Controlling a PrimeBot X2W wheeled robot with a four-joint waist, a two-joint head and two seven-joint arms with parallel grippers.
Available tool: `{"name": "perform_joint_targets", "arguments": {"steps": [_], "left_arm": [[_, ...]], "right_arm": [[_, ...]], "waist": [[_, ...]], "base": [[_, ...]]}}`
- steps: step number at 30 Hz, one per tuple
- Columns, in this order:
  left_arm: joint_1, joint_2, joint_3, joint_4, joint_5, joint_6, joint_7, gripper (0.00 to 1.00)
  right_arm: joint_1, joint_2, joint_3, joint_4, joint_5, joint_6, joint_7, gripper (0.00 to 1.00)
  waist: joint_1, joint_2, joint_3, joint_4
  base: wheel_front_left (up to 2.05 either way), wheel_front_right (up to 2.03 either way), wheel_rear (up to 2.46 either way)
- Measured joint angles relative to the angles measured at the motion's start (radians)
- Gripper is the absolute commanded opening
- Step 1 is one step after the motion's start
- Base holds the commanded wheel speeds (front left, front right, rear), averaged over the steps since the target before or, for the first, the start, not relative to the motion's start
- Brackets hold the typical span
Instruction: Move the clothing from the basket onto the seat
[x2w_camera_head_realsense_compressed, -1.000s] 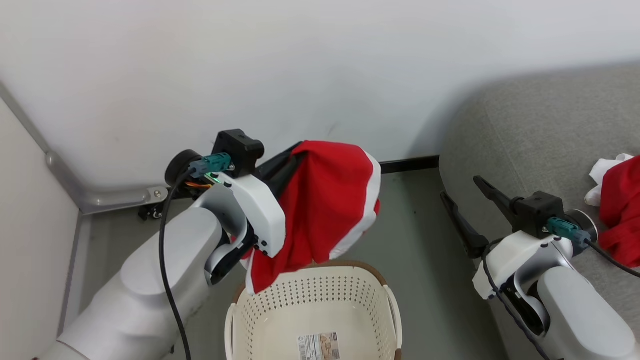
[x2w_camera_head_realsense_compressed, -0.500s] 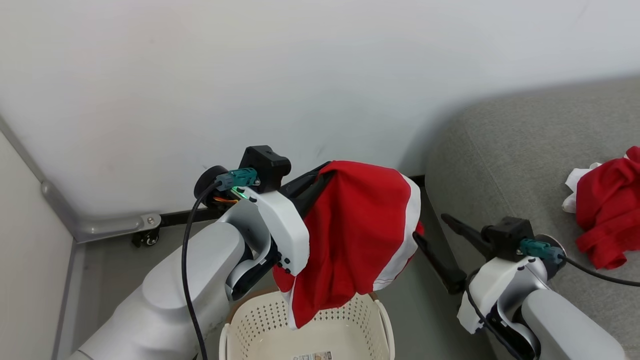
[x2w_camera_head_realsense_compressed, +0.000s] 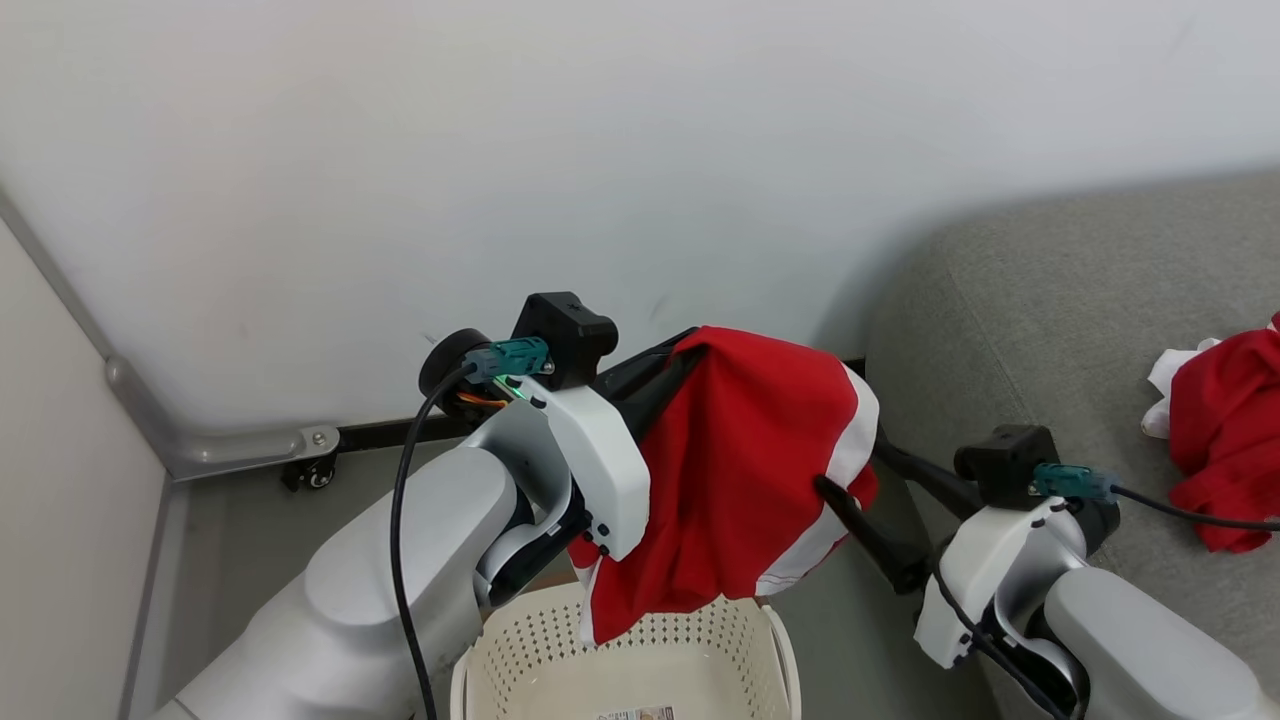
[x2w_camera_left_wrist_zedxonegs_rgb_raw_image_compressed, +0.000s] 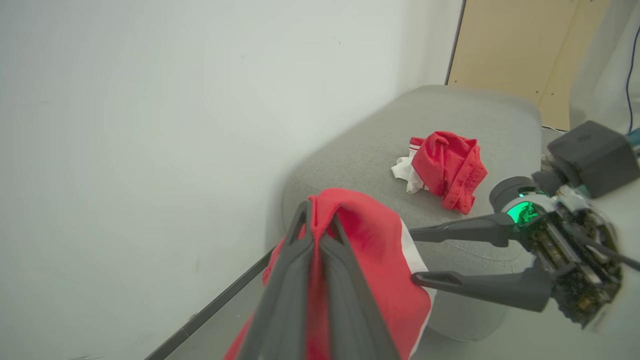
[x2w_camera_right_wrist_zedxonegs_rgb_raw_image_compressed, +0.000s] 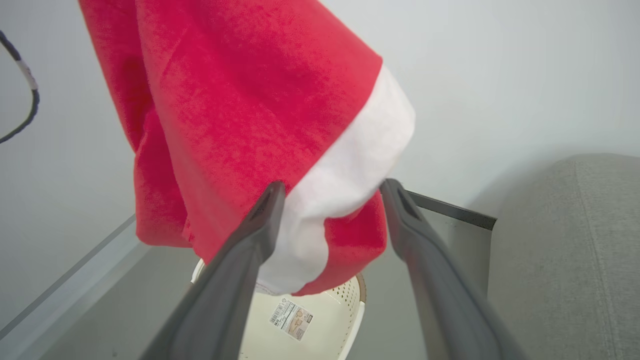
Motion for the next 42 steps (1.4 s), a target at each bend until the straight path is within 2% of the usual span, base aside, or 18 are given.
{"name": "perform_joint_targets", "arguments": {"steps": [15, 24, 25, 26, 27, 28, 29, 30, 37, 42], "left_arm": [[0.0, -0.004, -0.007, -0.042, 0.0, 0.018, 0.018, 0.0], [0.0, -0.011, -0.014, -0.064, 0.0, 0.022, 0.027, 0.0], [0.0, -0.011, -0.014, -0.067, 0.0, 0.023, 0.027, 0.0], [0.0, -0.011, -0.014, -0.069, 0.0, 0.023, 0.027, 0.0], [0.0, -0.011, -0.014, -0.07, 0.0, 0.023, 0.027, 0.0], [0.0, -0.012, -0.014, -0.072, 0.0, 0.023, 0.027, 0.0], [0.0, -0.011, -0.014, -0.072, 0.0, 0.023, 0.027, 0.0], [0.0, -0.011, -0.014, -0.073, 0.0, 0.023, 0.027, 0.0], [0.0, -0.005, -0.005, -0.074, -0.004, 0.036, 0.027, 0.0], [0.014, 0.004, 0.015, -0.067, -0.009, 0.047, 0.024, 0.0]], "right_arm": [[-0.092, 0.001, 0.13, 0.014, 0.268, 0.0, 0.025, 1.0], [-0.177, -0.026, 0.224, 0.04, 0.356, 0.0, 0.045, 1.0], [-0.184, -0.029, 0.229, 0.047, 0.359, 0.0, 0.045, 0.87], [-0.191, -0.03, 0.232, 0.053, 0.367, 0.0, 0.045, 0.5], [-0.198, -0.03, 0.235, 0.057, 0.374, 0.0, 0.044, 0.45], [-0.204, -0.03, 0.24, 0.061, 0.38, 0.0, 0.042, 0.29], [-0.212, -0.03, 0.249, 0.063, 0.382, 0.0, 0.041, 0.02], [-0.22, -0.03, 0.262, 0.063, 0.382, 0.0, 0.034, 0.0], [-0.257, -0.035, 0.324, 0.059, 0.387, 0.0, -0.001, 0.0], [-0.281, -0.08, 0.328, 0.061, 0.39, 0.0, -0.046, 0.0]], "waist": [[-0.0001, 0.0, 0.005, 0.058], [0.0, 0.0, 0.011, 0.099], [-0.0001, 0.0, 0.011, 0.103], [0.0, 0.0, 0.012, 0.107], [0.0, 0.0, 0.014, 0.111], [0.0, 0.0, 0.015, 0.115], [0.0, 0.0, 0.016, 0.118], [0.0, 0.0, 0.017, 0.122], [-0.0001, 0.0, 0.028, 0.134], [0.0, 0.0, 0.031, 0.123]], "base": [[0.0, 0.0, 0.0], [0.0, 0.0, 0.0], [0.0, 0.0, 0.0], [0.0, 0.0, 0.0], [0.0, 0.0, 0.0], [0.0, 0.0, 0.0], [0.0, 0.0, 0.0], [0.0, 0.0, 0.0], [0.0, 0.0, 0.0], [0.0, 0.0, 0.0]]}}
